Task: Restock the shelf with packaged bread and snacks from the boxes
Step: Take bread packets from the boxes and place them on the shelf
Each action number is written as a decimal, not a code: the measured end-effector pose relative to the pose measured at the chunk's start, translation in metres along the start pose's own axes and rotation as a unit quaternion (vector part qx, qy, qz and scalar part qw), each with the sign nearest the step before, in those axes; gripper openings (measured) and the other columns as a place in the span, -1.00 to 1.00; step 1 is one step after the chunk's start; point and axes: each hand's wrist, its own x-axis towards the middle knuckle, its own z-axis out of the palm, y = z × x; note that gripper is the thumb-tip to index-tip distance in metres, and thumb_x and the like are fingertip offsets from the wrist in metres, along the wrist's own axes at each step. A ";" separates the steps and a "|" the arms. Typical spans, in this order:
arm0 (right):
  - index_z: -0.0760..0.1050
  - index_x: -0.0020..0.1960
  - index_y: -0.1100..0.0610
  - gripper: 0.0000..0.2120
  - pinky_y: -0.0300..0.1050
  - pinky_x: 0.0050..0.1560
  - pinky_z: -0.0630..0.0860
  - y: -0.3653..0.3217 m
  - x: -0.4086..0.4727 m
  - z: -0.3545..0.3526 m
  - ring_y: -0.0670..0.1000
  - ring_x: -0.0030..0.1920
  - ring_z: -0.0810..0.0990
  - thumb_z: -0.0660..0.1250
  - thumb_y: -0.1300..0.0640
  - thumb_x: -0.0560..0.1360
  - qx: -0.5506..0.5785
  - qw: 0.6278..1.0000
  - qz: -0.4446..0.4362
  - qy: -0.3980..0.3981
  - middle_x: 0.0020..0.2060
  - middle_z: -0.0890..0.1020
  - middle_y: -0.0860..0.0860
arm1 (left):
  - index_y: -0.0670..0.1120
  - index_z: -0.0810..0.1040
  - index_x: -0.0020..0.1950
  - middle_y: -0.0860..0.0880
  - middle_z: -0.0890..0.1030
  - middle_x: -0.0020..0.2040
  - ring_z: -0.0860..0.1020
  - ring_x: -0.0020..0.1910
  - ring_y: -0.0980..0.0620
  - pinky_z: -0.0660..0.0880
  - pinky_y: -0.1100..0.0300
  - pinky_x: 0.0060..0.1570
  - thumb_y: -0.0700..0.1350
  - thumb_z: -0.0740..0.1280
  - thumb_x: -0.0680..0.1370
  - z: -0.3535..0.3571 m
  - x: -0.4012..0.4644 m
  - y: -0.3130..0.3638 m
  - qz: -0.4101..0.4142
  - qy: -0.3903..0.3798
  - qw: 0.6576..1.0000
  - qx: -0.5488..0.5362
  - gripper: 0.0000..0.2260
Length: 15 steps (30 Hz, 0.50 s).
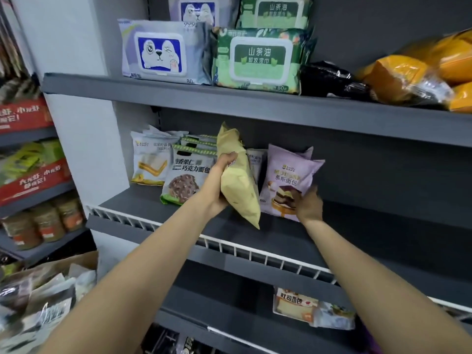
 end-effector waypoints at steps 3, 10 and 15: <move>0.12 0.42 0.27 -0.37 0.15 0.24 0.33 -0.002 0.001 -0.001 0.28 0.36 0.27 0.33 0.06 0.50 -0.056 0.997 -0.016 0.052 0.35 0.27 0.29 | -0.14 0.55 0.13 -0.16 0.62 0.01 0.56 0.02 -0.12 0.44 -0.02 0.19 0.10 0.32 0.38 -0.003 0.002 -0.003 -0.009 -0.047 0.998 -0.037 -0.57; 0.42 0.26 0.12 -0.62 -0.32 -0.03 0.54 -0.044 -0.039 -0.048 -0.01 0.04 0.60 0.19 -0.10 0.57 0.210 0.964 -0.038 -0.159 0.05 0.60 0.04 | -0.10 0.57 0.06 -0.11 0.66 -0.08 0.61 -0.08 -0.05 0.49 0.06 0.04 0.13 0.13 0.55 0.036 0.016 -0.020 0.001 -0.103 0.989 -0.108 -0.62; 0.54 0.03 0.09 -0.79 0.01 0.08 0.59 -0.024 -0.024 -0.086 0.04 -0.02 0.67 0.33 -0.03 0.50 0.321 0.936 -0.007 -0.147 0.03 0.67 0.10 | -0.08 0.59 0.07 -0.03 0.69 -0.11 0.63 -0.13 0.00 0.55 0.23 -0.19 0.08 0.22 0.58 0.072 0.037 -0.027 0.037 -0.044 0.998 0.022 -0.72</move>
